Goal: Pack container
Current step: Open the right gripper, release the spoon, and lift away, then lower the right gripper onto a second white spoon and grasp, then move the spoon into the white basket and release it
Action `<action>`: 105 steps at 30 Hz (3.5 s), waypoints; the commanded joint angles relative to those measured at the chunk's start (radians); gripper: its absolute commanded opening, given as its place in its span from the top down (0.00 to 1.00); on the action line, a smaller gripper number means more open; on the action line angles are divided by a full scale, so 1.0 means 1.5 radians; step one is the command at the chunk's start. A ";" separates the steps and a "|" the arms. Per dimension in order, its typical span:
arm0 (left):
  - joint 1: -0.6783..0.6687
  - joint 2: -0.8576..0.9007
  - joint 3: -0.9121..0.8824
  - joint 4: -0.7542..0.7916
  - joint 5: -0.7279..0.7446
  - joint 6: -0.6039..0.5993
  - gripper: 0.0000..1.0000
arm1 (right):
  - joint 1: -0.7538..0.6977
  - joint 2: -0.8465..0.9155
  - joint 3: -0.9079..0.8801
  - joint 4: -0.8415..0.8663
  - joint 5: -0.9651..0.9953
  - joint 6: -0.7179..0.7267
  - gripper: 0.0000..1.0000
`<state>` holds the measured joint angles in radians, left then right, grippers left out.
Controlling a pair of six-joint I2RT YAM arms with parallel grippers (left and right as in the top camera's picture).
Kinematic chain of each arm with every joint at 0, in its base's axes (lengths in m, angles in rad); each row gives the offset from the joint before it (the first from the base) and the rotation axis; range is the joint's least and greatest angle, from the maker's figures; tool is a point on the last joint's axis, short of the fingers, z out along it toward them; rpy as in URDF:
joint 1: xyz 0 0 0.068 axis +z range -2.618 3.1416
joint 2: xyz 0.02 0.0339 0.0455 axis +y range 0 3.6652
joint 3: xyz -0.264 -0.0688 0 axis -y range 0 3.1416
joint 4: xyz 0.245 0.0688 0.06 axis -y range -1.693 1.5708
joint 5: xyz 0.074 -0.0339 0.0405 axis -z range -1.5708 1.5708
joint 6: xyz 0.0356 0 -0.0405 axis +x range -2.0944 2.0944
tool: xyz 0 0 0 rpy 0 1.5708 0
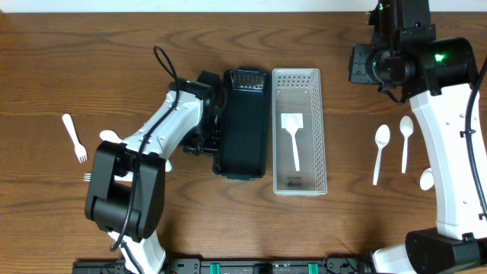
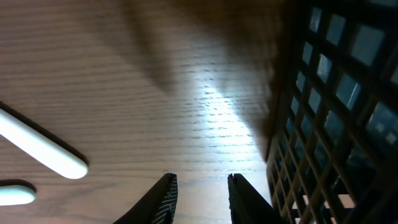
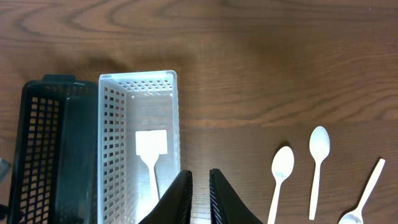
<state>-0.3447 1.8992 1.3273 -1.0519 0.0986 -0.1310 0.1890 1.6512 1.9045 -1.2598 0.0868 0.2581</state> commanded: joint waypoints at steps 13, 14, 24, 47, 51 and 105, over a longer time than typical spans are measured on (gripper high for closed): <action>-0.016 0.001 0.013 -0.014 -0.026 -0.008 0.69 | -0.005 -0.004 0.008 -0.007 0.010 -0.008 0.87; -0.008 -0.001 0.014 -0.014 -0.035 -0.009 0.69 | -0.005 -0.004 0.008 -0.010 0.010 -0.008 0.87; 0.126 -0.066 0.070 -0.052 -0.044 -0.008 0.48 | -0.109 -0.008 0.019 -0.078 0.006 0.053 0.42; 0.200 -0.473 0.078 -0.051 -0.043 -0.008 0.02 | -0.214 0.008 -0.500 0.241 -0.016 0.002 0.04; 0.200 -0.464 0.077 -0.062 -0.043 -0.009 0.02 | -0.214 0.008 -0.575 0.317 -0.016 0.002 0.05; 0.200 -0.451 0.076 -0.081 -0.043 -0.009 0.02 | -0.036 -0.007 -0.227 0.205 -0.138 0.027 0.94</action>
<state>-0.0437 1.2224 1.4353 -1.1709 0.0418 -0.1387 0.0711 1.6512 1.5368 -0.9371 -0.1085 0.2623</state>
